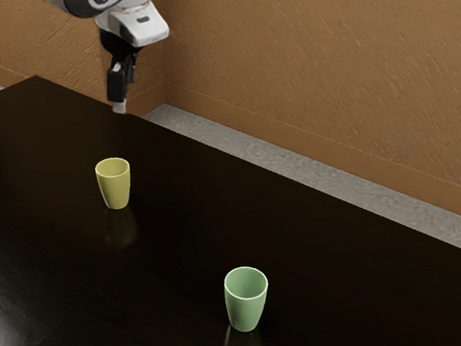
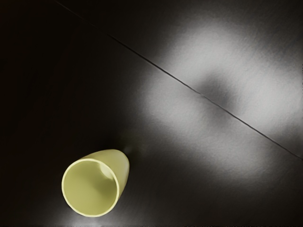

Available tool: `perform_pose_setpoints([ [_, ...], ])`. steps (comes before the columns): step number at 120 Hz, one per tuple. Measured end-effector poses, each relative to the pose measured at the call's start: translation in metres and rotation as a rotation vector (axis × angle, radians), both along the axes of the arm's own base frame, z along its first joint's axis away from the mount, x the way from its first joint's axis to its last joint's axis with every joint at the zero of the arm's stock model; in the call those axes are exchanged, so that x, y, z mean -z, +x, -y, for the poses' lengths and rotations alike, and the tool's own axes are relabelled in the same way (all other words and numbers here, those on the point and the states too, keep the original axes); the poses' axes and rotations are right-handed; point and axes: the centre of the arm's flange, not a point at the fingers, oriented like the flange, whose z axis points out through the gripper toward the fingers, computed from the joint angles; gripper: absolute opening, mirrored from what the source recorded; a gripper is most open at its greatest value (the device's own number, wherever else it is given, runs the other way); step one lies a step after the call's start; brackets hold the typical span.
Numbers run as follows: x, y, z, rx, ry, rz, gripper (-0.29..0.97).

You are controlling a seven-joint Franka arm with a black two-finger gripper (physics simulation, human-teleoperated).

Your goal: Place the left cup onto the right cup

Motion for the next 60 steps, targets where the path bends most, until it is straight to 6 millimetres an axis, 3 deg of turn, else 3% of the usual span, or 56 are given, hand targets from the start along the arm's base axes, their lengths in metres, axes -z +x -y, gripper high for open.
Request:
perform_pose_setpoints([
  [21,0.017,-0.006,-0.011,-0.041,-0.039,-0.021,0.68],
  [60,0.068,-0.01,-0.036,-0.111,-0.063,-0.052,0.68],
])
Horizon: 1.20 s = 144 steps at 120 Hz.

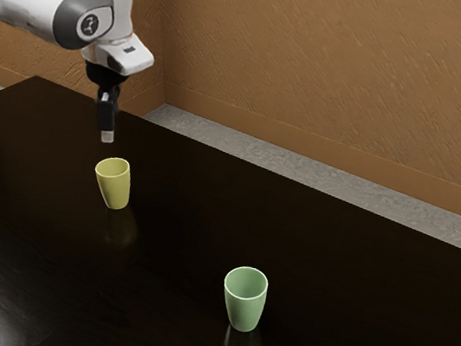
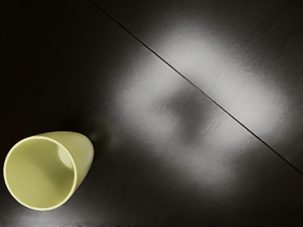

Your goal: Place the left cup onto the right cup

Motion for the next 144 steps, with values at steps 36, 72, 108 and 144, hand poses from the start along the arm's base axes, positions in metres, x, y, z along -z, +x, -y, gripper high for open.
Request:
perform_pose_setpoints([
  [36,0.04,0.008,-0.023,-0.044,0.015,-0.035,0.68],
  [72,0.072,0.021,-0.038,-0.05,0.024,-0.035,0.68],
  [108,0.109,0.031,-0.06,-0.057,0.009,-0.044,0.68],
  [144,0.138,0.039,-0.071,-0.037,-0.002,-0.053,0.68],
])
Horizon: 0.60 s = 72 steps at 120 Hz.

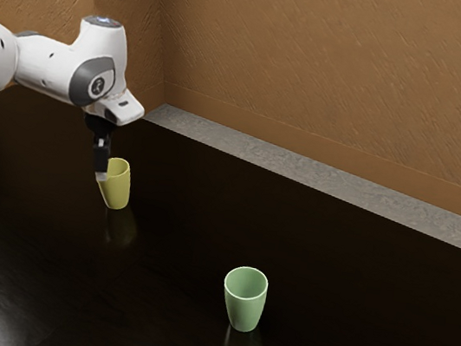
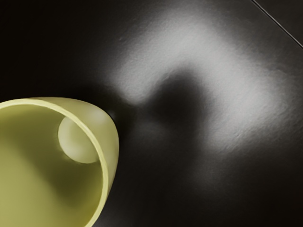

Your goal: Place the left cup onto the right cup

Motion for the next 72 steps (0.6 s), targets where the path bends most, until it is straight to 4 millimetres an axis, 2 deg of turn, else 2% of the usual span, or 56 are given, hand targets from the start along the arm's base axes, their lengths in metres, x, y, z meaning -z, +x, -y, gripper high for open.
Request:
perform_pose_setpoints([
  [43,0.024,0.006,-0.006,0.031,-0.002,-0.011,0.67],
  [72,0.044,0.007,-0.014,0.033,-0.007,-0.026,0.43],
])
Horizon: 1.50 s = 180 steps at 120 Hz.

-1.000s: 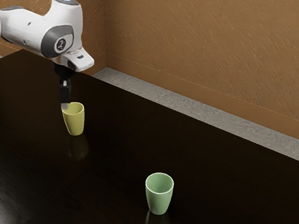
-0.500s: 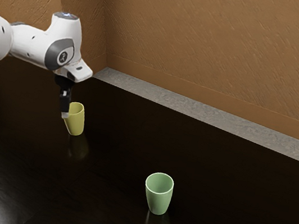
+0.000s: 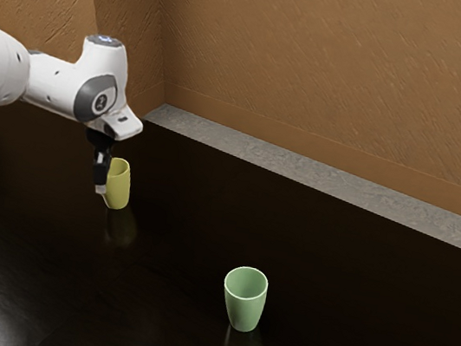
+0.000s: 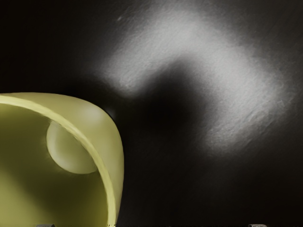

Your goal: Place the left cup onto the right cup

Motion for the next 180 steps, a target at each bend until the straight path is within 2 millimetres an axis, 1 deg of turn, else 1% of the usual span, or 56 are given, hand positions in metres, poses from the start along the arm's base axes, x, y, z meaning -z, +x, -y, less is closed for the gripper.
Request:
perform_pose_setpoints([
  [13,0.008,0.0,-0.004,0.001,0.002,-0.004,0.3],
  [31,0.011,0.001,-0.007,0.014,0.007,-0.002,0.1],
  [44,0.011,0.002,-0.006,0.025,0.01,0.002,0.0],
  [62,0.009,0.004,-0.006,0.035,0.013,0.013,-0.06],
  [99,0.002,0.005,-0.004,0.047,0.015,0.026,-0.1],
  [113,-0.011,0.005,0.0,0.057,0.017,0.039,-0.1],
  [121,-0.019,0.007,0.008,0.07,0.017,0.045,-0.11],
  [137,-0.042,0.011,0.028,0.113,0.03,0.068,-0.11],
  [162,-0.084,0.02,0.064,0.19,0.064,0.123,-0.11],
  [171,-0.095,0.023,0.076,0.212,0.075,0.14,-0.11],
  [180,-0.102,0.026,0.086,0.232,0.081,0.151,-0.11],
])
